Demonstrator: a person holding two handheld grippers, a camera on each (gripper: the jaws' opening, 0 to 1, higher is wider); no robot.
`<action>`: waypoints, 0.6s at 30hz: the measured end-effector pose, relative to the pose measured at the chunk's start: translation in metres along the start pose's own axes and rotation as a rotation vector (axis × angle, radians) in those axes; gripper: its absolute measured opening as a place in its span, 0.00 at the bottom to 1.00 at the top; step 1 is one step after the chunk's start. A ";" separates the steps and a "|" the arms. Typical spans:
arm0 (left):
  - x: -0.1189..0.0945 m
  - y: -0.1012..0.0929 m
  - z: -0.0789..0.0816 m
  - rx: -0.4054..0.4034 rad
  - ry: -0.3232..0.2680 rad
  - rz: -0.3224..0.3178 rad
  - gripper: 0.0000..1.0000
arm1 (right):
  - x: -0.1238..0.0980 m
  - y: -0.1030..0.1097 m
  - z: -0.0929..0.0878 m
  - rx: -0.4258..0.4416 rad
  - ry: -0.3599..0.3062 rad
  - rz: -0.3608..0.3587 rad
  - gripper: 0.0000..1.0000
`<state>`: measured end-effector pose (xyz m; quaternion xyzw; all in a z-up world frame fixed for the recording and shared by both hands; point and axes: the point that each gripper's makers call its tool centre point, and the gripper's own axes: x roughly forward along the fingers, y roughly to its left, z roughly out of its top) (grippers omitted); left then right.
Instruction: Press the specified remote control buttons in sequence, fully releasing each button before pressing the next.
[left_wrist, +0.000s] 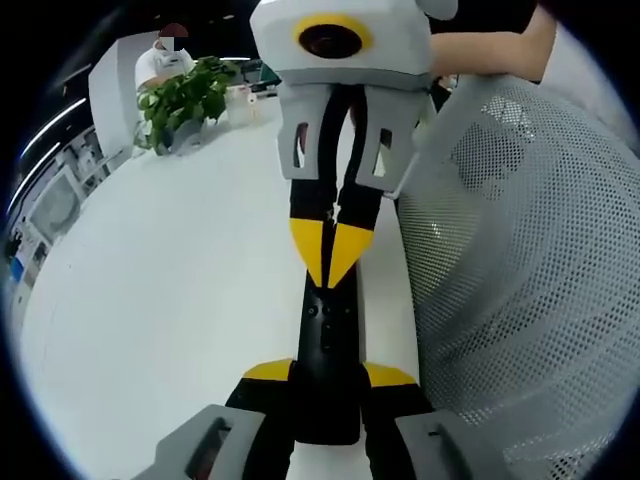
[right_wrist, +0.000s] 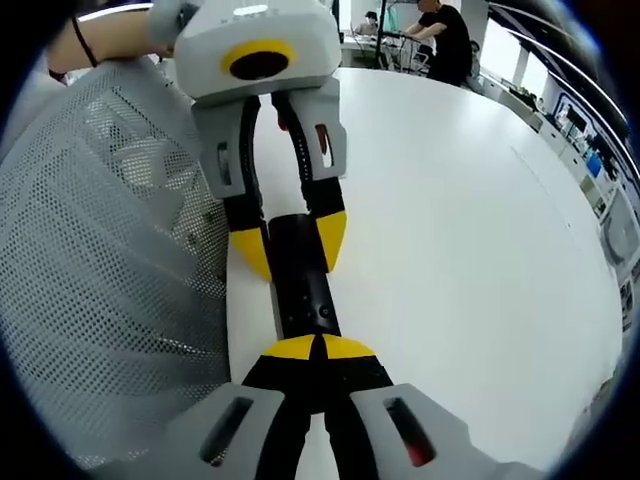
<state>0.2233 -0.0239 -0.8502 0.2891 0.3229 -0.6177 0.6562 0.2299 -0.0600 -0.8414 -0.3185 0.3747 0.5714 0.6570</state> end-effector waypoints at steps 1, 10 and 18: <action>0.000 0.000 0.000 0.000 -0.001 0.000 0.25 | 0.000 0.000 0.000 -0.002 0.000 0.001 0.00; 0.000 0.001 0.000 -0.003 -0.010 -0.005 0.25 | 0.002 0.002 0.003 -0.023 -0.014 0.015 0.00; 0.000 0.001 0.000 0.007 -0.009 -0.008 0.25 | 0.003 0.004 0.005 -0.079 -0.005 0.007 0.00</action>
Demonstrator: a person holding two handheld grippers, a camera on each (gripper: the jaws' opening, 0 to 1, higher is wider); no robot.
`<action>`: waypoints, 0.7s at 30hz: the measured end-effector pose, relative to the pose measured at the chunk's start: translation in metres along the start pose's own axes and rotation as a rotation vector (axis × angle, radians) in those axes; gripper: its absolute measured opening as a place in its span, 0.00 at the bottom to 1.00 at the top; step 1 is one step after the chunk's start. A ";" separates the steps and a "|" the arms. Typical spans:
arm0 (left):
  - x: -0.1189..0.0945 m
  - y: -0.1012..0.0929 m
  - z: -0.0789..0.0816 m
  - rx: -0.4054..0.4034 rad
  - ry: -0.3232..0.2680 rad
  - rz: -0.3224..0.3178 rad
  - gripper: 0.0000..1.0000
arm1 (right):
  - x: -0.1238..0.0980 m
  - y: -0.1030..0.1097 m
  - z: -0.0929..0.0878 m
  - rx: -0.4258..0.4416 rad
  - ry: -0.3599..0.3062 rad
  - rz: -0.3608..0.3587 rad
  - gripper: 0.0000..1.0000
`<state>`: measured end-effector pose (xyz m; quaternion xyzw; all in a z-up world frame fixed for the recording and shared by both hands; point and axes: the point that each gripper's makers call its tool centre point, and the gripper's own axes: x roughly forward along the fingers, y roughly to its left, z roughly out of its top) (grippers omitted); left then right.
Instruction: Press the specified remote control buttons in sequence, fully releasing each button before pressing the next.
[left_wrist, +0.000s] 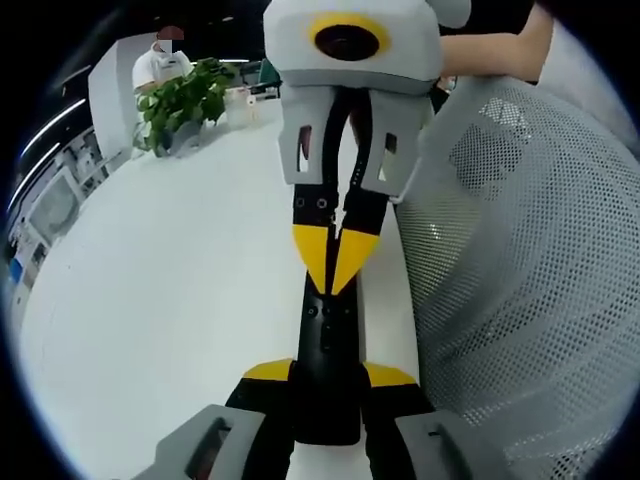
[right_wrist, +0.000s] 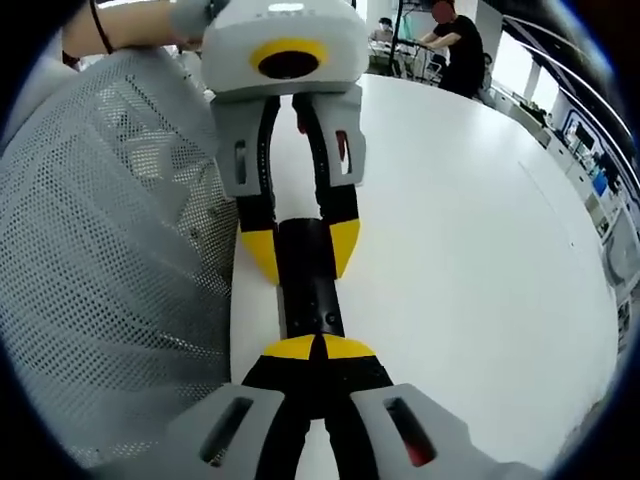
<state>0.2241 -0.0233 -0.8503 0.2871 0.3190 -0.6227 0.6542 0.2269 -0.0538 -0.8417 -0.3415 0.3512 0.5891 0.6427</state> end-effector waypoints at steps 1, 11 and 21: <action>0.000 0.000 0.000 0.002 0.001 -0.001 0.25 | 0.000 0.000 0.000 -0.005 0.005 0.000 0.00; 0.000 0.000 0.000 0.002 -0.006 -0.014 0.25 | 0.001 0.001 0.000 -0.088 0.053 -0.019 0.00; -0.001 -0.001 0.000 -0.003 -0.013 -0.014 0.25 | -0.001 -0.001 0.000 -0.001 -0.020 0.003 0.00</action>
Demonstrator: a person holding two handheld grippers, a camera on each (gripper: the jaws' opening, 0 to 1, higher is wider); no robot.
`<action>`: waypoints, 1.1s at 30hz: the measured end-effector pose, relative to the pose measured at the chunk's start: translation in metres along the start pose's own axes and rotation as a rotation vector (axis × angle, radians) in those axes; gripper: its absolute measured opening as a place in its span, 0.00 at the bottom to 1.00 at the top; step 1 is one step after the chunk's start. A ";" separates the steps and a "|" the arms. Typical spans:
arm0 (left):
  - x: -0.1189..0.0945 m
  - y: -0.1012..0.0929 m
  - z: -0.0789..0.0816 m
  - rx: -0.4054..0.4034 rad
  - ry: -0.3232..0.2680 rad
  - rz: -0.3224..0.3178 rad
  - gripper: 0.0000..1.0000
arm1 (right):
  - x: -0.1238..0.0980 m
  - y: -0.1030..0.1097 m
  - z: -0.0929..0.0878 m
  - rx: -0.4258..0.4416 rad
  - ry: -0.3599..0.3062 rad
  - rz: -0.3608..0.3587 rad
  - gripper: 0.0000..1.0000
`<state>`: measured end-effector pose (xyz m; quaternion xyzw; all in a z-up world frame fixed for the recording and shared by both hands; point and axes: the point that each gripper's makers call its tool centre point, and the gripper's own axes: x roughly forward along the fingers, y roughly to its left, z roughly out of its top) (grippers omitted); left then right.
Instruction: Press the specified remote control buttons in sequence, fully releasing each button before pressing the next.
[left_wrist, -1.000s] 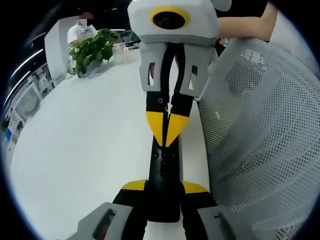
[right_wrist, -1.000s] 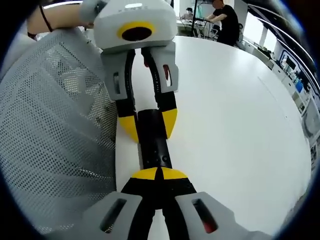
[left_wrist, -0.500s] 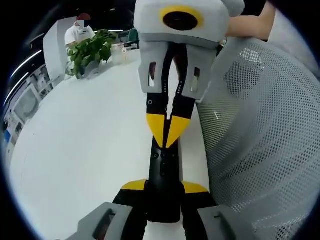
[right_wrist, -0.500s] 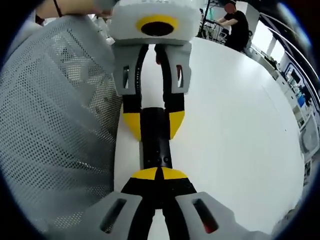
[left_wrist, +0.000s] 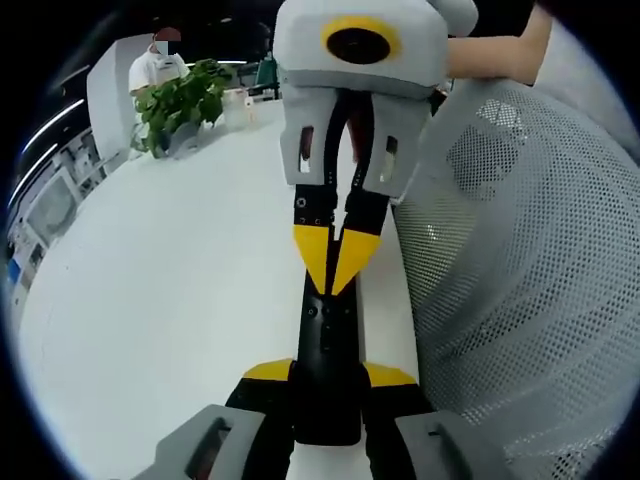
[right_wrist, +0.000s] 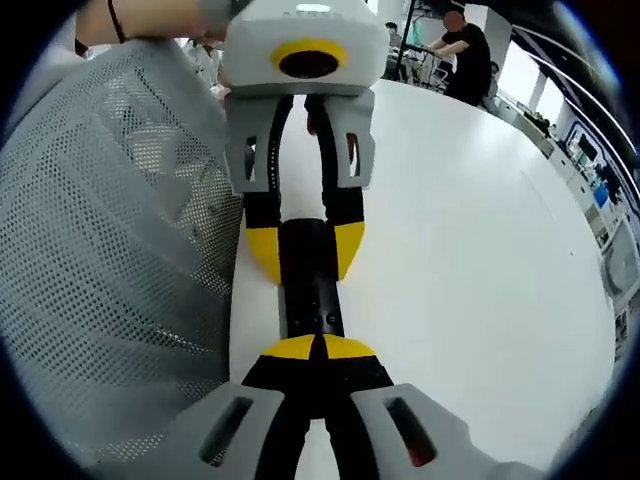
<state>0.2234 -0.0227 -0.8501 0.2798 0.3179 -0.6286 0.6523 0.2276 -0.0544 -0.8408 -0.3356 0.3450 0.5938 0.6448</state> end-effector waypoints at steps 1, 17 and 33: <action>0.000 0.000 0.000 -0.002 -0.001 0.000 0.25 | 0.000 0.001 0.000 -0.003 -0.001 0.001 0.00; 0.000 -0.001 0.000 0.011 0.005 0.003 0.25 | -0.001 0.004 -0.001 0.001 -0.002 0.020 0.06; 0.000 -0.001 0.000 0.019 0.008 0.000 0.25 | 0.001 0.004 -0.002 -0.071 0.041 0.017 0.07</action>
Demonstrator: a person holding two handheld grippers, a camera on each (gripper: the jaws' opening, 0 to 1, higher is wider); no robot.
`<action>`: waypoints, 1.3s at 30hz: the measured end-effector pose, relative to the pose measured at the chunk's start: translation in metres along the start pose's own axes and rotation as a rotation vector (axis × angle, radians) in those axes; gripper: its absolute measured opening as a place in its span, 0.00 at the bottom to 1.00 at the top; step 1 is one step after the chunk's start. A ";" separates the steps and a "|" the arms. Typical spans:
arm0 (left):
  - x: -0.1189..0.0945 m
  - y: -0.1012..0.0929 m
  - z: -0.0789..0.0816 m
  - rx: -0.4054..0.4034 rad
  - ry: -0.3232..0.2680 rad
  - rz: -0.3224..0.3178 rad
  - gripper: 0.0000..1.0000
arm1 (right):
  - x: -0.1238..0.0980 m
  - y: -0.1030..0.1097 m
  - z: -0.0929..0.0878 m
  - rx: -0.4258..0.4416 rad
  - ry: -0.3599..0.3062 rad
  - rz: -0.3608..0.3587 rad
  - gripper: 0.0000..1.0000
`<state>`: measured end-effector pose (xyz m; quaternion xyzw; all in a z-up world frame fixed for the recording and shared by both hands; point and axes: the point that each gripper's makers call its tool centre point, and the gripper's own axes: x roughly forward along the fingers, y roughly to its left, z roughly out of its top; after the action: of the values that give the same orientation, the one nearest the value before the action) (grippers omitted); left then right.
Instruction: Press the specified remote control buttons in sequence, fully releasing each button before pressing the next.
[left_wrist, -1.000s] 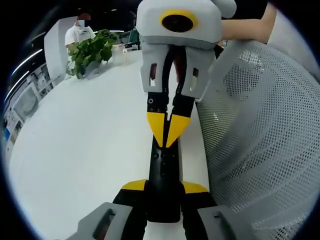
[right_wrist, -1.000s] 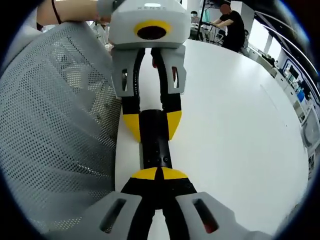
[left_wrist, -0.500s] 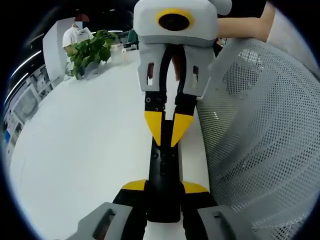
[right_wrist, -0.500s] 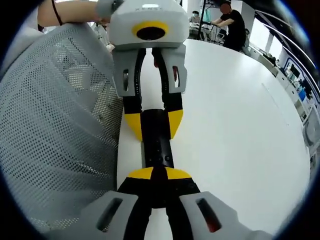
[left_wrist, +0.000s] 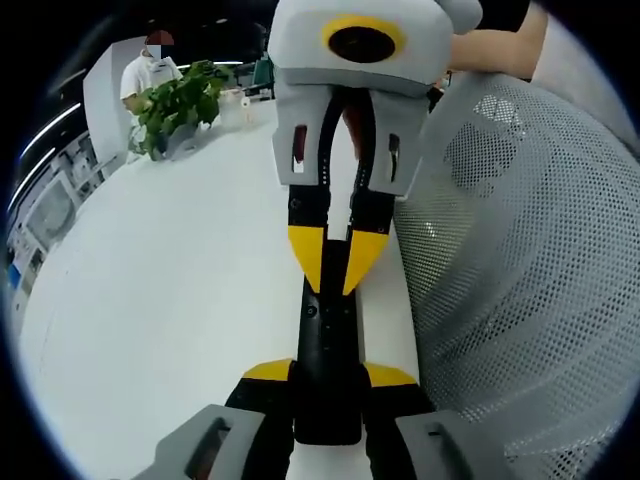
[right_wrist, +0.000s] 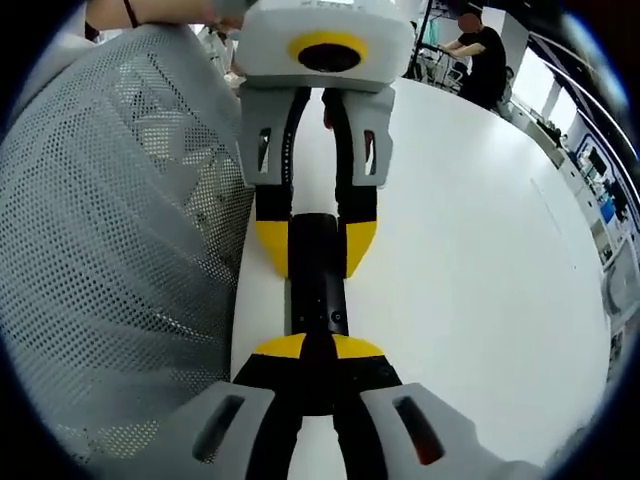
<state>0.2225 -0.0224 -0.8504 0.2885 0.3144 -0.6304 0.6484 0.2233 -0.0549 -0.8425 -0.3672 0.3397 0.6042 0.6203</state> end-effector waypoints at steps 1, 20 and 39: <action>0.000 0.000 0.000 0.000 0.000 0.000 0.25 | 0.000 0.000 0.000 0.002 -0.001 0.002 0.07; 0.000 -0.001 0.000 0.000 -0.002 0.000 0.25 | -0.002 0.003 0.000 0.072 -0.034 0.027 0.11; 0.001 -0.001 0.000 0.004 -0.001 -0.001 0.25 | -0.002 0.003 -0.004 0.027 0.005 0.011 0.10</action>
<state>0.2215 -0.0229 -0.8507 0.2895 0.3127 -0.6315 0.6478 0.2200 -0.0588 -0.8432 -0.3584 0.3516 0.6019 0.6210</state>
